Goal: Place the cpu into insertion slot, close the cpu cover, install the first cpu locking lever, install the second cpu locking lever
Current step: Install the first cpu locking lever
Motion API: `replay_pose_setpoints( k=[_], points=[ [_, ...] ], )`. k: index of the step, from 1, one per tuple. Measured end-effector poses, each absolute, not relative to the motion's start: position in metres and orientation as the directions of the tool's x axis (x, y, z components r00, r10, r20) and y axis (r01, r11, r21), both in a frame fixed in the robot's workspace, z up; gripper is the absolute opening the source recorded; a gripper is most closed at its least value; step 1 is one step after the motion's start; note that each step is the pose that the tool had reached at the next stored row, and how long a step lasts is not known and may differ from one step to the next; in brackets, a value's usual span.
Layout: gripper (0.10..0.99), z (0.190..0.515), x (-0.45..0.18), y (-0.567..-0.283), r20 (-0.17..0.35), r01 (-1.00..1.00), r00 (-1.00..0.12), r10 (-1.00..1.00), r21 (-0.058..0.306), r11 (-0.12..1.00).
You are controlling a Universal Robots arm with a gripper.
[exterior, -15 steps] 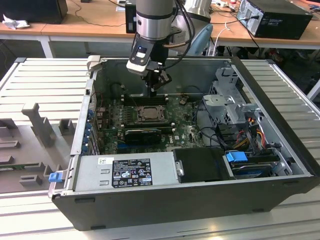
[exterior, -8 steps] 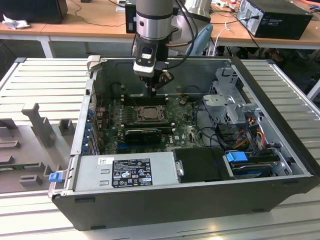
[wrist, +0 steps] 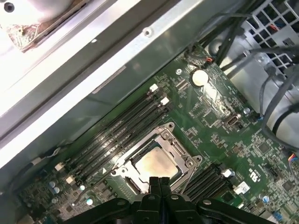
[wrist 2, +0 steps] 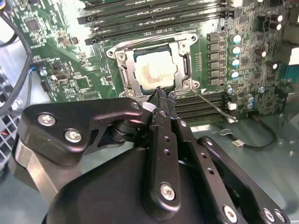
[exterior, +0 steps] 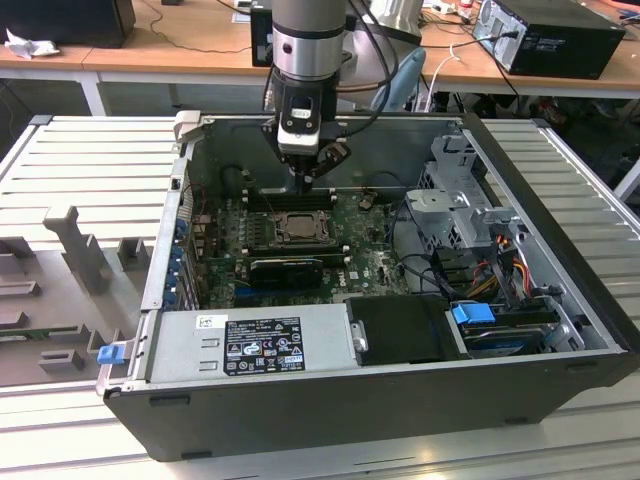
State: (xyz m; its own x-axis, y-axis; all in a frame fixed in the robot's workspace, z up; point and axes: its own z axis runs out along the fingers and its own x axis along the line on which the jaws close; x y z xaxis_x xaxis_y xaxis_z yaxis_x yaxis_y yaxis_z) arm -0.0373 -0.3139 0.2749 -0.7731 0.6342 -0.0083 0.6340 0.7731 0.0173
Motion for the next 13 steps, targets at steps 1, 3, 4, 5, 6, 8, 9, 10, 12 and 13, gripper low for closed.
replay_pose_setpoints(
  k=[1,3,4,5,6,8,9,10,12,13],
  points=[
    [0.106,0.2749,-0.0373,-0.3139,-0.008,0.622,-0.783,0.622,0.017,0.783],
    [0.106,0.2749,-0.0373,-0.3139,-0.008,0.596,-0.802,0.597,0.017,0.802],
    [0.106,0.2749,-0.0373,-0.3139,-0.008,0.576,-0.818,0.576,0.017,0.818],
    [0.106,0.2749,-0.0373,-0.3139,-0.008,0.555,-0.832,0.555,0.017,0.832],
    [0.106,0.2749,-0.0373,-0.3139,-0.008,0.543,-0.840,0.543,0.017,0.840],
    [0.106,0.2749,-0.0372,-0.3139,-0.008,0.513,-0.858,0.513,0.017,0.858],
    [0.106,0.2749,-0.0373,-0.3139,-0.008,0.500,-0.866,0.500,0.017,0.866],
    [0.106,0.2749,-0.0373,-0.3139,-0.008,0.482,-0.876,0.482,0.017,0.876],
    [0.106,0.2749,-0.0372,-0.3139,-0.008,0.457,-0.890,0.457,0.017,0.889],
    [0.106,0.2749,-0.0372,-0.3139,-0.008,0.438,-0.899,0.438,0.017,0.899]
  ],
)
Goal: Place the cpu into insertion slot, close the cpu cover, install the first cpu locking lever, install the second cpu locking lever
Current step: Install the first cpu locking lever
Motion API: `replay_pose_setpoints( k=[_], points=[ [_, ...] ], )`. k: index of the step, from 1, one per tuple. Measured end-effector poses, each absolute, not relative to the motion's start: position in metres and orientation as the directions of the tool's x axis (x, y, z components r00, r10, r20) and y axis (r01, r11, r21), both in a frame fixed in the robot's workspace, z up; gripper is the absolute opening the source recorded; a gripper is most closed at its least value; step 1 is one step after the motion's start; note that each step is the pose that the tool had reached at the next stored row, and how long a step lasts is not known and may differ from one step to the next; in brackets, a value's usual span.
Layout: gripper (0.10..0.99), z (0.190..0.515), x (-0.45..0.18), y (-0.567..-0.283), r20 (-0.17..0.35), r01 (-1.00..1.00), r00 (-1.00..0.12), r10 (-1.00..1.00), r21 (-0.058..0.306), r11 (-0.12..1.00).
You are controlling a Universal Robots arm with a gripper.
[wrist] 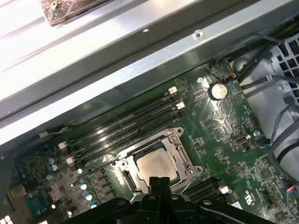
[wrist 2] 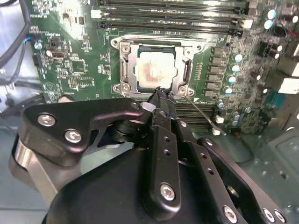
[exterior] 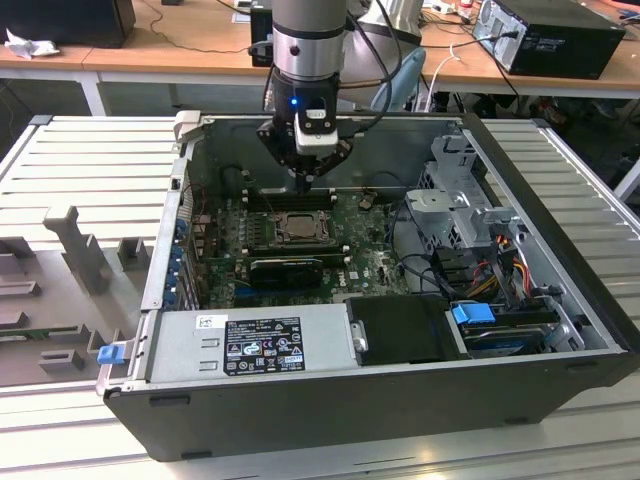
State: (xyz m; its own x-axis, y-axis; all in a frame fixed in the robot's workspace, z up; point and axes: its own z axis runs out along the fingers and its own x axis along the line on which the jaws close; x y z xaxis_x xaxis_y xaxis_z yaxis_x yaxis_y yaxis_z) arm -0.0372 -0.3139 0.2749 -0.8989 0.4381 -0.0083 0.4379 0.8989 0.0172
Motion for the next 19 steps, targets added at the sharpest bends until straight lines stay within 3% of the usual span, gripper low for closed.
replay_pose_setpoints(
  k=[19],
  points=[
    [0.106,0.2735,-0.0372,-0.3131,-0.003,0.056,-0.998,0.056,0.017,0.998]
  ],
)
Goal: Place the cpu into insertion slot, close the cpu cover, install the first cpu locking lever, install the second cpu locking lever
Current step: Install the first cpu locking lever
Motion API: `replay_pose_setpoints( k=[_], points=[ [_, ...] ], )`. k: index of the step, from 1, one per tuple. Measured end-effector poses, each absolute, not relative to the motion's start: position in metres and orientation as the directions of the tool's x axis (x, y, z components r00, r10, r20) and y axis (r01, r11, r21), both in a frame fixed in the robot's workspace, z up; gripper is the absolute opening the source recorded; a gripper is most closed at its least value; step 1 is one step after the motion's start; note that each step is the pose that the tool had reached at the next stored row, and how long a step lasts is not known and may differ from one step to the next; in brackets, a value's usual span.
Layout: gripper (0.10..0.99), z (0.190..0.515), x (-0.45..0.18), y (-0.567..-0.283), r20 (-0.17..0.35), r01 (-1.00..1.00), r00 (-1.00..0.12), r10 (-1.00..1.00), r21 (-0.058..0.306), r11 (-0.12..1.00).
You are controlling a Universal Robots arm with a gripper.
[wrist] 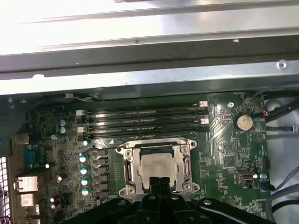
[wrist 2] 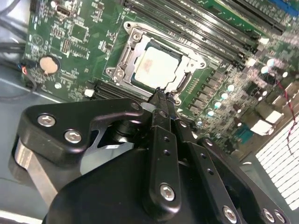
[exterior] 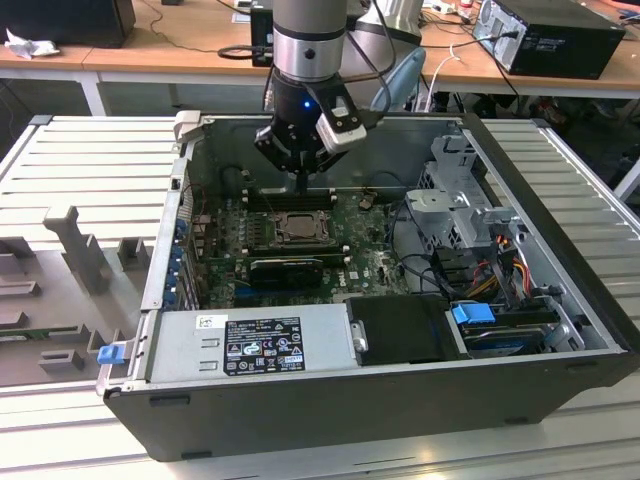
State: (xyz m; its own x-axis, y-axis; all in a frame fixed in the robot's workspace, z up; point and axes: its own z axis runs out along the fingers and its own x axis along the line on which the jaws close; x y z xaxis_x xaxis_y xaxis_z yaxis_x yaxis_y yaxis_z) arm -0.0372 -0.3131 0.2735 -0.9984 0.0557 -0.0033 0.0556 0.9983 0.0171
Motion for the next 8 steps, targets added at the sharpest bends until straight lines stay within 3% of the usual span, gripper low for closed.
replay_pose_setpoints(
  k=[8],
  points=[
    [0.106,0.2728,-0.0418,-0.3129,-0.003,0.028,-1.000,0.028,0.017,0.999]
  ],
)
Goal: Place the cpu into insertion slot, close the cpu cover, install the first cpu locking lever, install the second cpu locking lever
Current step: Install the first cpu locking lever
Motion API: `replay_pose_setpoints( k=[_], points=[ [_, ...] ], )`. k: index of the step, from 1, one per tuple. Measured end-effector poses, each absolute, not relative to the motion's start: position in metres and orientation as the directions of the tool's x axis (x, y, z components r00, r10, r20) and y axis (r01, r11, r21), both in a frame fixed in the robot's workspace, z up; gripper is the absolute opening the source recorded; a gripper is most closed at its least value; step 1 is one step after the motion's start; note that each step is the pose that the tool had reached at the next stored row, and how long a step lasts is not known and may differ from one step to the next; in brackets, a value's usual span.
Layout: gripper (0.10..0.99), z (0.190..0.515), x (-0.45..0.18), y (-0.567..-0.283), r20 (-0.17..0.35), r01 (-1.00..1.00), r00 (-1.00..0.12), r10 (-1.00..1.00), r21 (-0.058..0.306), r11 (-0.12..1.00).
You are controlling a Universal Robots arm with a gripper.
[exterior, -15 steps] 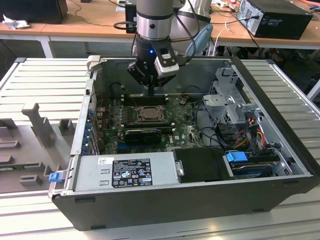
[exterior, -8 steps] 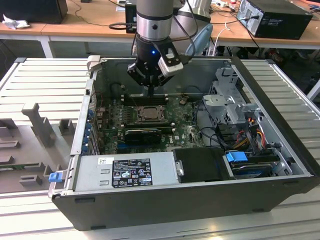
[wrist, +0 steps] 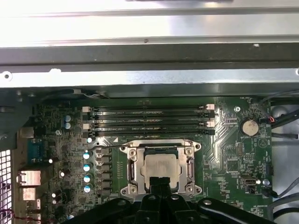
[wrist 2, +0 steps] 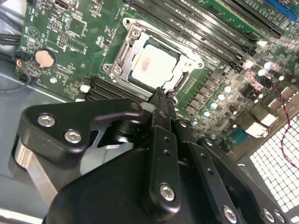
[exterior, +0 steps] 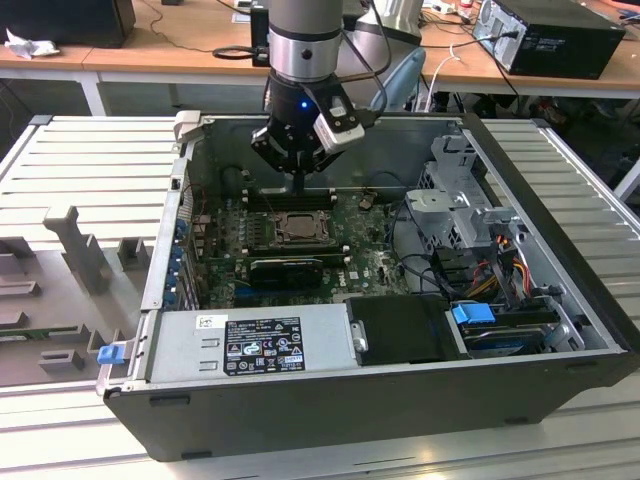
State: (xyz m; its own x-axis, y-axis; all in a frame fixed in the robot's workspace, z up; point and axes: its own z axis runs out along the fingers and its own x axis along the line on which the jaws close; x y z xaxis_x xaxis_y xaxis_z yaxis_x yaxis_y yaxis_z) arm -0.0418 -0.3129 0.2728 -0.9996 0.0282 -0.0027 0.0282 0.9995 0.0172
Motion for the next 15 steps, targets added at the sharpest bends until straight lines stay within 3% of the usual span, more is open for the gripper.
replay_pose_setpoints(
  k=[15],
  points=[
    [0.106,0.2723,-0.0445,-0.3129,-0.002,0.028,-1.000,0.028,0.017,0.999]
  ],
)
